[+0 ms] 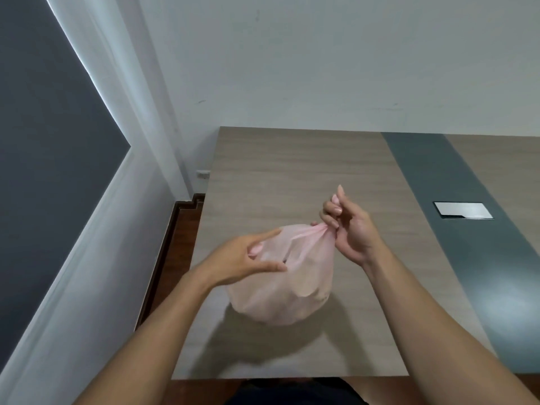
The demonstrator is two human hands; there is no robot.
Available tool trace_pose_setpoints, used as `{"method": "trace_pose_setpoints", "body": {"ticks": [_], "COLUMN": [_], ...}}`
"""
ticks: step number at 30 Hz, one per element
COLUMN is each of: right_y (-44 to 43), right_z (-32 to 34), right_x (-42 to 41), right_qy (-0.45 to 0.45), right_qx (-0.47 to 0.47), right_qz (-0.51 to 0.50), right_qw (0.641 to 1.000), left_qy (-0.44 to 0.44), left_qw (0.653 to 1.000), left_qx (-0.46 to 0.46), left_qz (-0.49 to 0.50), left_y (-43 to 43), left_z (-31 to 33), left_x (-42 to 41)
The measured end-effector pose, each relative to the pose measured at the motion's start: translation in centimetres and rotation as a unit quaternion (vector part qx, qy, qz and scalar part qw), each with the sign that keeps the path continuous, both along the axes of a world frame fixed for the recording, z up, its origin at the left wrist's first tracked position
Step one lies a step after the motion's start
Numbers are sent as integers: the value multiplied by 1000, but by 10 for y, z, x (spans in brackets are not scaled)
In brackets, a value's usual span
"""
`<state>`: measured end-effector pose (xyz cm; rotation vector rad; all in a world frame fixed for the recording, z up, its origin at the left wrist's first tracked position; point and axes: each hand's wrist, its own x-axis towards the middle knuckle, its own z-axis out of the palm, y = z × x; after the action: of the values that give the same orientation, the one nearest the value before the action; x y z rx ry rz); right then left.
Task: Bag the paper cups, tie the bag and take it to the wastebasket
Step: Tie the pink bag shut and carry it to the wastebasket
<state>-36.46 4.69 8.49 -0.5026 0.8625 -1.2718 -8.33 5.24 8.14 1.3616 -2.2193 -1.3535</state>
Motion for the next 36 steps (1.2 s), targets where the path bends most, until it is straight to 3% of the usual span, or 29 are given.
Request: {"method": "trace_pose_setpoints", "body": {"ticks": [7,11,16,18,22,24,26,29,33,36], "right_y": [15,17,20,24,36,39,40,35,21,17], "right_z": [-16,-8,0,-6,-17,-19,-21,-26,-33,-32], "right_x": [44,52,28,19,30,44,51,52,39,33], "right_qy": [-26,63,175,259,426,414,371,243,64,-1], "right_qx": [-4,-47,-65,-72,-105,-105,-76,9,84,82], "right_qz": [74,104,65,79,233,244,186,73,-79,-118], "right_qw": [997,991,980,960,868,871,907,967,991,990], "left_qy": [-80,-102,-70,-49,-7,0,33,164,295,419], "left_qw": [995,992,996,997,1000,1000,999,978,912,815], "left_qx": [-60,-63,-51,-38,-3,19,33,81,118,147], "left_qz": [-7,28,32,41,-5,-3,19,103,261,372], "left_y": [20,16,8,6,9,12,15,15,2,-9], "left_z": [-22,-41,-47,-47,-44,-44,-39,-34,-58,-64], "left_x": [-48,-57,-44,-40,-39,-39,-35,-21,14,28]}}
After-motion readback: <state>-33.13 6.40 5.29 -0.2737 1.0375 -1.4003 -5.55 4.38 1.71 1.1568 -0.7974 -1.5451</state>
